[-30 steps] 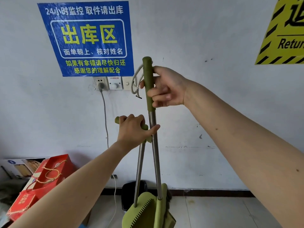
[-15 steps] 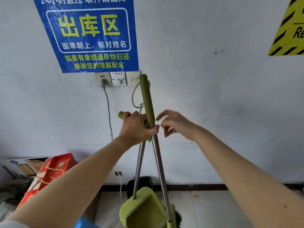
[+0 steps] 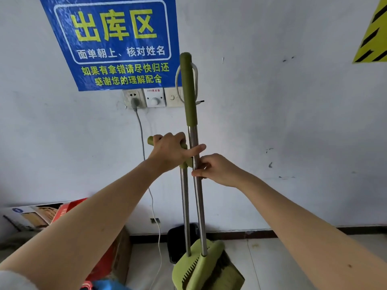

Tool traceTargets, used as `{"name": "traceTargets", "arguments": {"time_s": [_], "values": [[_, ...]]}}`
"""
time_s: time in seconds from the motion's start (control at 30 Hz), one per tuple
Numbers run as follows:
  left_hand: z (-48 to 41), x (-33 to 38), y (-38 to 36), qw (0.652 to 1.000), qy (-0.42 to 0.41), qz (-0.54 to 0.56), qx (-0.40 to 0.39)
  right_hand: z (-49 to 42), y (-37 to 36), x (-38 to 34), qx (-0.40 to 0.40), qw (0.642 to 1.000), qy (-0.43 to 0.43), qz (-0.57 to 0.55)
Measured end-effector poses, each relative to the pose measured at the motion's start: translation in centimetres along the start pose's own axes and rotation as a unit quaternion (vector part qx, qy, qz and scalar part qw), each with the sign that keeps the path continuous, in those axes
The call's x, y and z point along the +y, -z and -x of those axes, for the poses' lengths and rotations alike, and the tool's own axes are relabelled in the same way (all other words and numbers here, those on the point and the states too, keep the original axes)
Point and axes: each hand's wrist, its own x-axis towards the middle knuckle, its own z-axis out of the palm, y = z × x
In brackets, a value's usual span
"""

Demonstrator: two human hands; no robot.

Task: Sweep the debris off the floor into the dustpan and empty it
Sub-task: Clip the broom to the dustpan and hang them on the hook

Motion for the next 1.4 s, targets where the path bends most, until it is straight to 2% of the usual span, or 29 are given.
{"name": "traceTargets", "arguments": {"time_s": [0.07,0.23,0.33,0.47,0.57,0.63,0.8,1.23,1.4], "values": [[-0.5,-0.3,0.3,1.0,0.008,0.013,-0.004,-0.4,-0.1,-0.1,0.016,1.0,0.008,-0.023],[-1.0,-0.3,0.5,1.0,-0.004,0.029,-0.008,-0.9,0.1,0.5,0.025,0.986,0.006,-0.164],[-1.0,-0.3,0.2,0.999,-0.008,0.048,-0.008,-0.9,-0.1,1.0,0.005,0.987,-0.024,-0.161],[-1.4,0.4,0.1,0.997,-0.027,0.064,-0.017,-0.9,-1.7,2.1,-0.078,0.991,-0.072,-0.076],[-1.7,1.2,0.2,0.995,-0.066,0.079,-0.002,-0.8,-3.2,2.4,-0.136,0.97,-0.078,-0.186],[-2.1,1.4,0.5,0.993,-0.079,0.089,-0.003,-1.0,-3.6,2.4,-0.127,0.958,-0.064,-0.248],[-2.4,1.6,1.0,0.986,-0.083,0.142,-0.001,-1.4,-4.1,1.5,-0.106,0.943,-0.044,-0.312],[-3.2,2.6,-0.9,0.97,-0.062,0.225,-0.063,-1.1,-3.2,3.1,-0.026,0.964,-0.075,-0.254],[-3.5,4.0,-1.5,0.94,-0.075,0.311,-0.122,-0.7,-1.6,5.0,-0.027,0.963,-0.105,-0.247]]}}
